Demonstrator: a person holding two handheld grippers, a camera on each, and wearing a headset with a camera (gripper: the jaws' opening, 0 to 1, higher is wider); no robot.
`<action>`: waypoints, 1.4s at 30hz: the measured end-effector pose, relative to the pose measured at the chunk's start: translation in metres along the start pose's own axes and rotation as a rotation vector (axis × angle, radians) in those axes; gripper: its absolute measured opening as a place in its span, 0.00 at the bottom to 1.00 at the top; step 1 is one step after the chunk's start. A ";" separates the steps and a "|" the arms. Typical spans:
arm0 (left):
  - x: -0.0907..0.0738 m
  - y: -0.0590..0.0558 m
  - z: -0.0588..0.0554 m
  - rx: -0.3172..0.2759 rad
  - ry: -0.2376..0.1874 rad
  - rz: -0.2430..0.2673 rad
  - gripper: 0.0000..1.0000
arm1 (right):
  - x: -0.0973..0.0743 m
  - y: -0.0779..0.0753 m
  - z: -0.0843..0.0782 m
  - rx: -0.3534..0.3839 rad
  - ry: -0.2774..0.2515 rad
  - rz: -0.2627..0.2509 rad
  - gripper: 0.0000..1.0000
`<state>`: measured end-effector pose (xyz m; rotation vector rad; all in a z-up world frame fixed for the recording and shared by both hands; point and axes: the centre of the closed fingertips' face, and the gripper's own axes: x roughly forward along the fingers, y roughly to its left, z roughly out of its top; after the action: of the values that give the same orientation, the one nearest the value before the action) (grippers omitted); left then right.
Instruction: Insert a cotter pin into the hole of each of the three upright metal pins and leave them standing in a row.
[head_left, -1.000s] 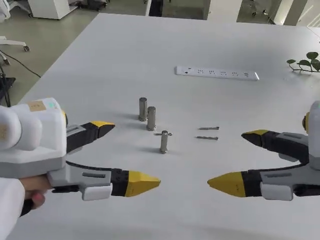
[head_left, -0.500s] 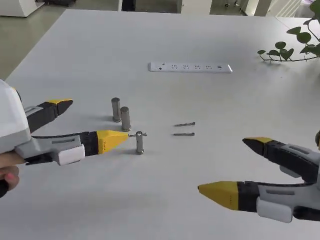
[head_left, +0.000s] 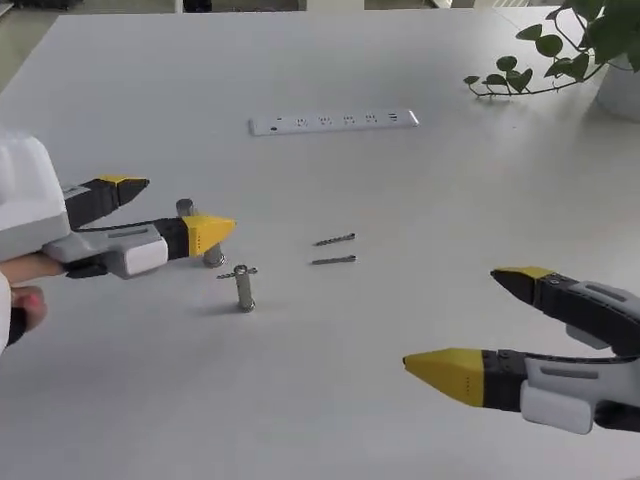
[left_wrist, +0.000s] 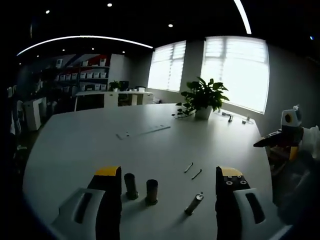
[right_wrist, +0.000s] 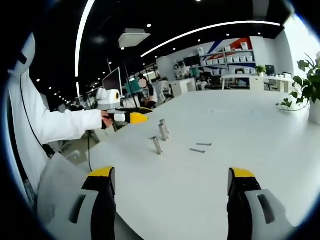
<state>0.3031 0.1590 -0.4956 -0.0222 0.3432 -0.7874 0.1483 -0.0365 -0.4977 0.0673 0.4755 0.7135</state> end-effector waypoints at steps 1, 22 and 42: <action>0.004 0.000 -0.004 0.015 0.018 -0.005 0.75 | 0.000 0.000 0.000 0.001 0.000 -0.003 0.91; 0.040 0.020 -0.045 0.038 0.155 0.038 0.23 | -0.002 0.003 -0.007 0.033 0.007 -0.037 0.86; 0.041 0.027 -0.055 0.088 0.198 0.083 0.11 | -0.009 0.002 -0.011 0.045 0.001 -0.065 0.83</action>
<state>0.3316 0.1559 -0.5632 0.1523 0.4937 -0.7234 0.1365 -0.0421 -0.5038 0.0931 0.4927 0.6393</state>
